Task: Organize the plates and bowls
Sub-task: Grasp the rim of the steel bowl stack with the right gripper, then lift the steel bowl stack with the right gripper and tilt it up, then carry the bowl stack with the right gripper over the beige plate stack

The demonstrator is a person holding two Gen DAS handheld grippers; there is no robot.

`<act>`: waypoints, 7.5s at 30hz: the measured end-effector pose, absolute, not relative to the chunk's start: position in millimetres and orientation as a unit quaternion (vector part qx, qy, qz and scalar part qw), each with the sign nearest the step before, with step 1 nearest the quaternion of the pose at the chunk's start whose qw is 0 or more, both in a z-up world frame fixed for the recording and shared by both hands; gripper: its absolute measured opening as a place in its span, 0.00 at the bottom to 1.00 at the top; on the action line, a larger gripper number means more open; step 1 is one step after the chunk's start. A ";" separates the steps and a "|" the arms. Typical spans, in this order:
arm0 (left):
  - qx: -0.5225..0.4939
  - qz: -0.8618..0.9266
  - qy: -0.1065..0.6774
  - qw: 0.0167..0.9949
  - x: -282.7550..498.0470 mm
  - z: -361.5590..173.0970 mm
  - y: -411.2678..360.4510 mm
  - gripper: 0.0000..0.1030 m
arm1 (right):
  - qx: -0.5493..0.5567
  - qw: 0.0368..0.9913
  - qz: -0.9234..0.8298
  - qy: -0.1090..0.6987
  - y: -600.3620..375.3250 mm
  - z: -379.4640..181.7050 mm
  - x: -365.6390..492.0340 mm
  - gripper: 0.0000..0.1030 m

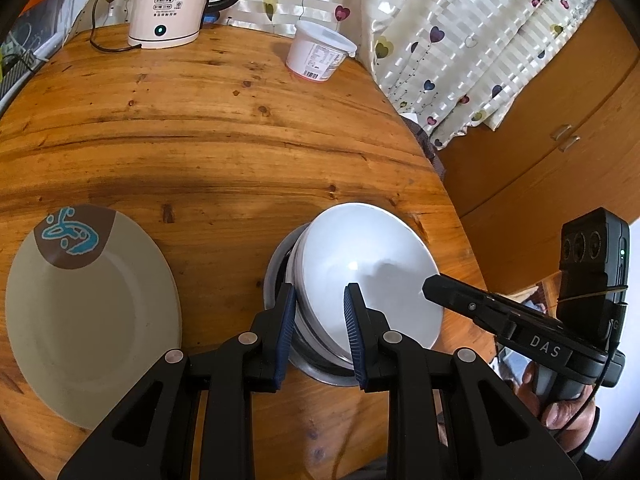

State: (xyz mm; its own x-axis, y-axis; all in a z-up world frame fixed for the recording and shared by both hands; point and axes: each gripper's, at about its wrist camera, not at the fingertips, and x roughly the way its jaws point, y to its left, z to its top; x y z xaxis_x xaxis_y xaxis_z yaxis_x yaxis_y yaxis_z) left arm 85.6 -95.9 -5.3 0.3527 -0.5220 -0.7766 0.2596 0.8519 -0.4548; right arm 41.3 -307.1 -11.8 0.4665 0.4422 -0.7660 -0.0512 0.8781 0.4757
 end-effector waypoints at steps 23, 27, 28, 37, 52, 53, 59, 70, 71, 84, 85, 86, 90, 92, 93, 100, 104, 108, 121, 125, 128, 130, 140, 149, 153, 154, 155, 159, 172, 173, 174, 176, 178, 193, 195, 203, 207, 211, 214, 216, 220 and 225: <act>-0.152 -0.234 0.437 0.855 61.5 -3.6 -55.0 0.26 | 0.183 0.875 0.155 0.421 -340.7 -3.7 12.6 0.41; -0.154 -0.228 0.439 0.855 56.7 -7.4 -52.7 0.26 | 0.195 0.870 0.155 0.426 -347.6 -9.6 9.4 0.42; -0.154 -0.227 0.440 0.855 55.7 -8.5 -52.7 0.26 | 0.202 0.868 0.159 0.426 -349.2 -10.7 8.7 0.42; -0.164 -0.233 0.445 0.849 50.8 -14.8 -49.3 0.27 | 0.230 0.855 0.181 0.429 -351.5 -16.9 5.4 0.42; -0.204 -0.248 0.476 0.818 50.7 -33.8 -44.8 0.27 | 0.251 0.829 0.196 0.460 -346.7 -34.1 10.4 0.32; -0.207 -0.250 0.478 0.816 50.7 -35.1 -45.2 0.27 | 0.253 0.827 0.195 0.463 -346.7 -35.9 10.9 0.31; -0.215 -0.252 0.487 0.808 52.6 -39.7 -47.8 0.27 | 0.258 0.818 0.194 0.476 -346.3 -44.0 14.2 0.30; -0.212 -0.248 0.505 0.799 58.8 -48.5 -53.0 0.27 | 0.255 0.811 0.203 0.486 -340.0 -49.9 21.6 0.17; -0.212 -0.247 0.507 0.798 59.7 -49.5 -53.7 0.27 | 0.256 0.810 0.204 0.487 -339.5 -50.6 22.5 0.16; -0.216 -0.255 0.513 0.791 66.4 -52.6 -57.1 0.27 | 0.291 0.789 0.225 0.492 -342.8 -60.7 31.0 0.09; -0.216 -0.257 0.513 0.790 66.5 -52.7 -56.7 0.25 | 0.295 0.787 0.227 0.492 -343.8 -61.6 30.9 0.09; -0.216 -0.259 0.513 0.790 66.3 -52.9 -56.5 0.25 | 0.298 0.785 0.229 0.492 -344.5 -62.1 31.0 0.09; -0.230 -0.271 0.517 0.778 69.6 -55.9 -54.7 0.25 | 0.305 0.779 0.235 0.494 -347.5 -62.5 32.5 0.09; -0.239 -0.277 0.520 0.772 70.2 -58.2 -53.8 0.25 | 0.314 0.775 0.237 0.494 -349.9 -63.8 33.4 0.09; -0.241 -0.280 0.519 0.771 70.2 -58.7 -53.7 0.24 | 0.317 0.774 0.237 0.494 -350.9 -64.2 33.6 0.09; -0.268 -0.302 0.512 0.758 68.3 -62.1 -49.3 0.13 | 0.330 0.769 0.243 0.491 -353.4 -66.0 33.4 0.09; -0.282 -0.310 0.508 0.753 68.1 -63.5 -46.9 0.10 | 0.336 0.766 0.245 0.490 -354.7 -67.1 32.6 0.09; -0.289 -0.313 0.505 0.750 66.8 -64.8 -46.0 0.09 | 0.337 0.766 0.245 0.489 -355.2 -67.5 31.6 0.08; -0.273 -0.308 0.503 0.760 66.7 -61.8 -49.4 0.09 | 0.331 0.769 0.243 0.489 -355.0 -66.7 33.5 0.08; -0.269 -0.306 0.502 0.763 66.3 -60.2 -51.1 0.09 | 0.331 0.769 0.243 0.489 -354.7 -66.9 33.7 0.08; -0.266 -0.305 0.501 0.765 66.9 -58.0 -51.6 0.09 | 0.328 0.771 0.243 0.489 -354.4 -66.4 34.8 0.08; -0.265 -0.306 0.500 0.766 67.5 -56.8 -51.3 0.09 | 0.328 0.771 0.243 0.488 -354.1 -66.0 35.3 0.08; -0.267 -0.305 0.494 0.769 68.4 -54.8 -48.3 0.09 | 0.323 0.774 0.244 0.486 -352.6 -60.5 38.2 0.08; -0.273 -0.298 0.484 0.776 66.1 -47.9 -34.7 0.09 | 0.310 0.777 0.255 0.484 -340.4 -48.8 47.6 0.08; -0.275 -0.291 0.479 0.781 62.8 -43.7 -25.3 0.09 | 0.305 0.777 0.263 0.484 -329.7 -45.5 52.7 0.08; -0.276 -0.288 0.477 0.783 61.9 -42.3 -21.8 0.09 | 0.304 0.777 0.264 0.484 -326.9 -44.3 53.5 0.08; -0.277 -0.287 0.475 0.785 61.0 -41.3 -19.8 0.09 | 0.302 0.777 0.267 0.484 -323.8 -42.9 55.6 0.08; -0.281 -0.275 0.468 0.791 58.0 -36.0 -7.7 0.09 | 0.293 0.777 0.278 0.484 -309.1 -37.6 63.0 0.08; -0.296 -0.229 0.447 0.812 45.2 -27.0 47.5 0.09 | 0.269 0.764 0.320 0.491 -256.0 -30.1 81.8 0.08; -0.298 -0.226 0.446 0.813 44.8 -26.6 50.8 0.09 | 0.268 0.763 0.323 0.492 -251.4 -29.8 83.5 0.08; -0.299 -0.222 0.445 0.814 43.3 -26.5 55.4 0.09 | 0.266 0.762 0.325 0.493 -247.2 -29.3 84.6 0.08; -0.302 -0.216 0.442 0.816 41.7 -26.2 63.1 0.09 | 0.262 0.759 0.332 0.495 -237.4 -28.5 87.8 0.08; -0.306 -0.208 0.440 0.818 39.0 -26.7 71.9 0.09 | 0.259 0.757 0.337 0.497 -229.5 -29.2 90.2 0.08; -0.322 -0.161 0.441 0.822 26.3 -37.3 113.3 0.09 | 0.241 0.734 0.364 0.520 -174.2 -39.9 105.7 0.08; -0.325 -0.158 0.442 0.821 24.9 -39.2 116.3 0.09 | 0.240 0.732 0.365 0.523 -170.5 -41.3 106.4 0.08; -0.327 -0.151 0.441 0.822 23.0 -39.5 122.1 0.09 | 0.235 0.730 0.367 0.527 -161.9 -43.2 107.5 0.08; -0.330 -0.150 0.439 0.822 20.6 -39.3 124.3 0.09 | 0.232 0.729 0.367 0.529 -158.3 -43.9 108.4 0.08; -0.329 -0.148 0.439 0.823 19.0 -38.0 124.0 0.09 | 0.230 0.728 0.367 0.531 -156.0 -44.8 108.2 0.08; -0.330 -0.148 0.439 0.822 18.3 -38.2 124.5 0.09 | 0.228 0.729 0.366 0.532 -155.5 -44.7 107.3 0.08; -0.329 -0.148 0.438 0.823 18.6 -38.3 124.5 0.09 | 0.228 0.729 0.366 0.532 -155.0 -44.9 107.4 0.08; -0.329 -0.146 0.439 0.824 18.2 -38.8 125.0 0.09 | 0.226 0.730 0.364 0.533 -153.6 -44.8 106.9 0.08; -0.332 -0.146 0.438 0.823 18.1 -39.4 126.1 0.09 | 0.216 0.733 0.364 0.533 -152.1 -43.1 106.5 0.09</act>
